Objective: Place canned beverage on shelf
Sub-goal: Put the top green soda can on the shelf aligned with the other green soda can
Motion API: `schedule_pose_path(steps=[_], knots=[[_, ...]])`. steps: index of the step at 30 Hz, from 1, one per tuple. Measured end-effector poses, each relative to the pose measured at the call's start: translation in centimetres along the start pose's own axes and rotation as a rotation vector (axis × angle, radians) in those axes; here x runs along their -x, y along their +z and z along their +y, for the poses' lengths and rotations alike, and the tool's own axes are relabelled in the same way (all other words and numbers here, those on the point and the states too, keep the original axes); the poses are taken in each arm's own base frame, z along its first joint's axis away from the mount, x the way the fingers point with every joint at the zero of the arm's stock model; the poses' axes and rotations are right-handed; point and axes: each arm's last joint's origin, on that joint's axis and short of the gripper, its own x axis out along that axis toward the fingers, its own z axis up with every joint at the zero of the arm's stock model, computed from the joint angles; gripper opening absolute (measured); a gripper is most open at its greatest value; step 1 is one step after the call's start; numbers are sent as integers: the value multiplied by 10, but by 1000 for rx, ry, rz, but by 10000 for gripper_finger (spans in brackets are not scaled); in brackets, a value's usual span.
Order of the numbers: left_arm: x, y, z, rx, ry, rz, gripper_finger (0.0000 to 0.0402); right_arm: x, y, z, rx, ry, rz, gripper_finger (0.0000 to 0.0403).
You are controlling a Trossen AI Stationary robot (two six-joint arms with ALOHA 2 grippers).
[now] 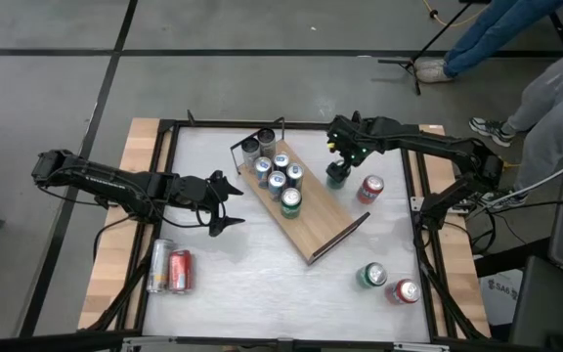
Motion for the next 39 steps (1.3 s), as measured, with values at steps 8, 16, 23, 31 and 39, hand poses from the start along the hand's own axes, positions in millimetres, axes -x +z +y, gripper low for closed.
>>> schedule_pose_path(steps=[8,16,23,31,39], knots=[[0,0,0,0,-1,0,394,0,0,1,-152,-34,-11,372],[0,0,0,0,-1,0,394,0,-3,11,-155,-113,-43,372],[0,0,0,0,-1,0,394,-2,-2,11,-181,-146,-50,372],[0,0,0,0,-1,0,394,-23,1,13,-178,-129,33,372],[0,0,0,0,-1,0,394,-34,3,13,-176,-136,63,372]])
